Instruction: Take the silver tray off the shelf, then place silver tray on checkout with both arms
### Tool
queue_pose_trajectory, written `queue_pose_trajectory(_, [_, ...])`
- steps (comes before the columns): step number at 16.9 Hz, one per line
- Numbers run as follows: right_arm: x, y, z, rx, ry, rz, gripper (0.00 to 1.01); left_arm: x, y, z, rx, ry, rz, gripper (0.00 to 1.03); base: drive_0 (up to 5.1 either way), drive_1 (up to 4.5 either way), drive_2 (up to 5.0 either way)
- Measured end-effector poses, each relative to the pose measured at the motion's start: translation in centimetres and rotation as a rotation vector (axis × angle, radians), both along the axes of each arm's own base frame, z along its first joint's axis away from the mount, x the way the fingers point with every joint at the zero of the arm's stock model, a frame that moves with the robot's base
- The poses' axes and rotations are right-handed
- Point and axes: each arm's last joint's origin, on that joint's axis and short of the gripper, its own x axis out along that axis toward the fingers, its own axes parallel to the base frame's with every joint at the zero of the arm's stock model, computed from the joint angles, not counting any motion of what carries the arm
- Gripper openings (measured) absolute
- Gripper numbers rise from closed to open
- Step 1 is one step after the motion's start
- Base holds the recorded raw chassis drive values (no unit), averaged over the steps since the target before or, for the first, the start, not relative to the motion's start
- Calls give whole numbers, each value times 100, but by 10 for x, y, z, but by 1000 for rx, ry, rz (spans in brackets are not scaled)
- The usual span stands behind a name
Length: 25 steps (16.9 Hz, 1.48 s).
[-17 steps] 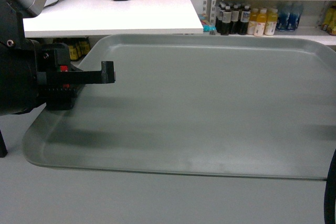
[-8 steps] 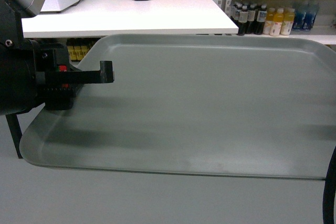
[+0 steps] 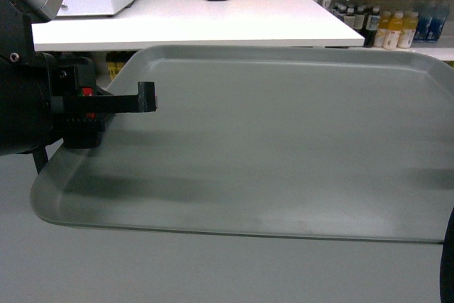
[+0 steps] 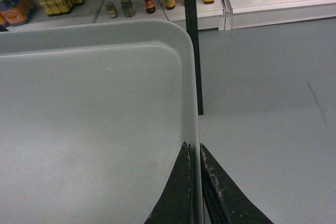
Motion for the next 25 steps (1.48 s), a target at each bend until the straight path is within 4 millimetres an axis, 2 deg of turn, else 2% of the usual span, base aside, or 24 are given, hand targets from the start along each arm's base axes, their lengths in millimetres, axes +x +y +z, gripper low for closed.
queue_pose_trajectory(10, [0, 2, 0, 0, 2, 6, 3, 0, 1, 0, 2, 3, 2, 3, -479, 229, 229])
queue_pose_trajectory(25, [0, 0, 0, -1, 3, 3, 3, 0, 1, 0, 1, 3, 2, 3, 0, 0, 0])
